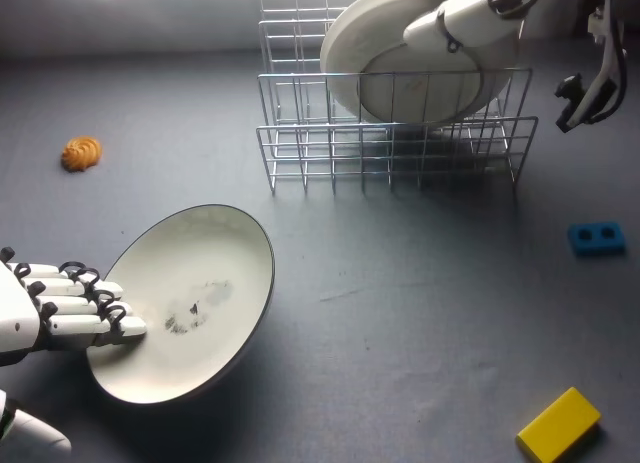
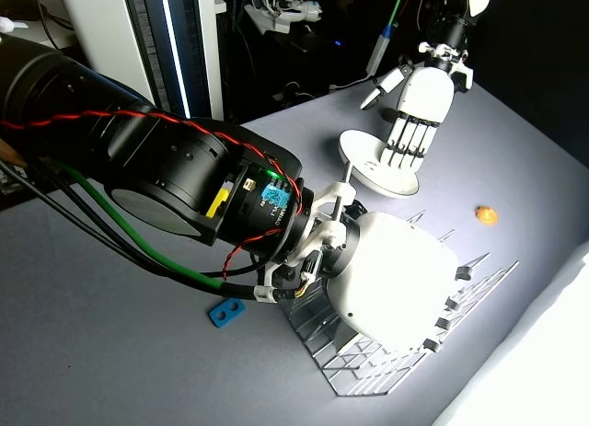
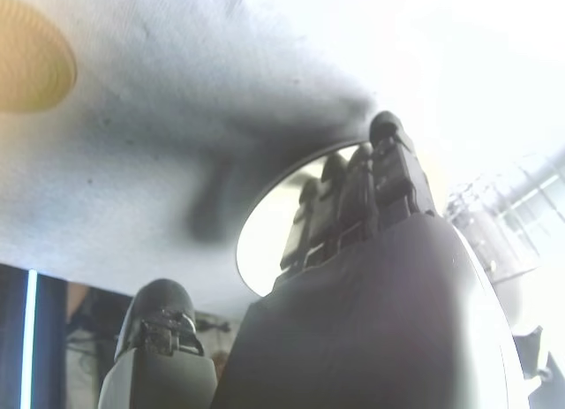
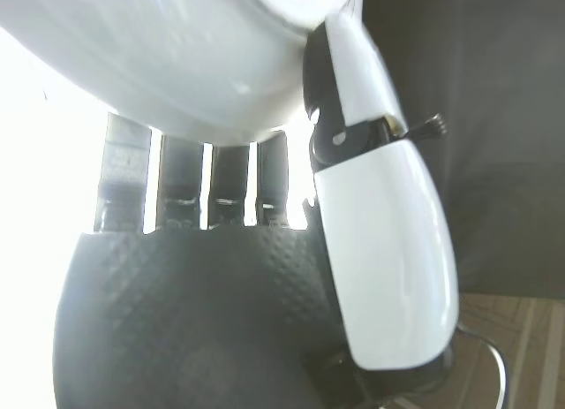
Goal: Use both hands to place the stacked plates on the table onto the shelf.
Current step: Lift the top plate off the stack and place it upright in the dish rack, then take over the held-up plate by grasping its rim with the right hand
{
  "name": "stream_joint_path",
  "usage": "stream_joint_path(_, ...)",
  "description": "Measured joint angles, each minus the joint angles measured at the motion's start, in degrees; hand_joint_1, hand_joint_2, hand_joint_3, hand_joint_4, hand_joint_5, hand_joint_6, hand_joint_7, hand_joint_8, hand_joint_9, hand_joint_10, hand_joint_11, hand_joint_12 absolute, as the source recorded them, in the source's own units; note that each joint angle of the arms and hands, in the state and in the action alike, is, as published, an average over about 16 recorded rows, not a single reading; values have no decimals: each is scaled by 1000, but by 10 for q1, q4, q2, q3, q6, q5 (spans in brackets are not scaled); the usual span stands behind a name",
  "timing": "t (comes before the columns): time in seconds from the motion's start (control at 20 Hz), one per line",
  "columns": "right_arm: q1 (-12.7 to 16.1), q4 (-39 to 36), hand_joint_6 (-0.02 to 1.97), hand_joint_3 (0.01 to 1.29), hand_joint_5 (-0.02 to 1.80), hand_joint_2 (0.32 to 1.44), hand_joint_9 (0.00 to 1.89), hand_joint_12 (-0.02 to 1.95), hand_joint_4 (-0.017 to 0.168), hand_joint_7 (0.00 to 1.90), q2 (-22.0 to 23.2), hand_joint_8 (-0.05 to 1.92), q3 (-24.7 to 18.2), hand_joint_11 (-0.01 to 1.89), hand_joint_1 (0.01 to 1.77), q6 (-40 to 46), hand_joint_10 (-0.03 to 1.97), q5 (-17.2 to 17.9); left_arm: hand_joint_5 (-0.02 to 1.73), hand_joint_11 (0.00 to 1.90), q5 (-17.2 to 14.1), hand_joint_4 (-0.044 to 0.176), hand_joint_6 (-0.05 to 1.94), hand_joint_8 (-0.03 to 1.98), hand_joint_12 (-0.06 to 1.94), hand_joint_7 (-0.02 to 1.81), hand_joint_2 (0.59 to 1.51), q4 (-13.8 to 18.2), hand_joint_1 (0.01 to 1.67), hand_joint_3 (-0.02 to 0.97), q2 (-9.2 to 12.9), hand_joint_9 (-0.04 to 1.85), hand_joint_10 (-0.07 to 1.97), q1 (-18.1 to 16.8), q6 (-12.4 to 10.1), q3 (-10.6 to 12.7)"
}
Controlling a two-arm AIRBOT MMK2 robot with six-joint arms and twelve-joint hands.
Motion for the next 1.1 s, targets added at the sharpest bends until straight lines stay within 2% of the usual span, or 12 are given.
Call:
stream_joint_path(0.3,14,-38,428,12,752,1196,818,1356,-5,926,20,111,-28,449,1001,-21,411,17,20,37,6,1,-13,-7,29,26,1129,-12,15,11,3,-22,-37,5,-3,-6)
stream_joint_path(0.5,23,-88,156,12,750,1214,767,1320,-3,903,40,49,-69,362,944,-57,330,52,20,36,7,1,-13,-6,28,23,1129,-12,16,11,4,-22,-37,5,-3,-7)
stream_joint_path(0.65,22,-135,108,12,712,1231,695,1290,-1,837,51,35,-102,285,899,-89,264,85,22,34,8,0,-13,-5,26,21,1129,-13,16,11,4,-22,-37,5,-3,-7)
stream_joint_path(0.85,8,-206,80,12,576,1224,533,1123,1,645,55,32,-141,194,876,-131,178,125,24,34,9,0,-13,-4,25,19,1129,-14,16,11,5,-23,-36,5,-3,-8)
stream_joint_path(1.1,-22,-266,43,12,354,1148,299,764,3,361,37,28,-173,81,951,-169,81,152,22,33,11,0,-13,-4,25,15,1129,-16,16,11,5,-23,-36,5,-3,-9)
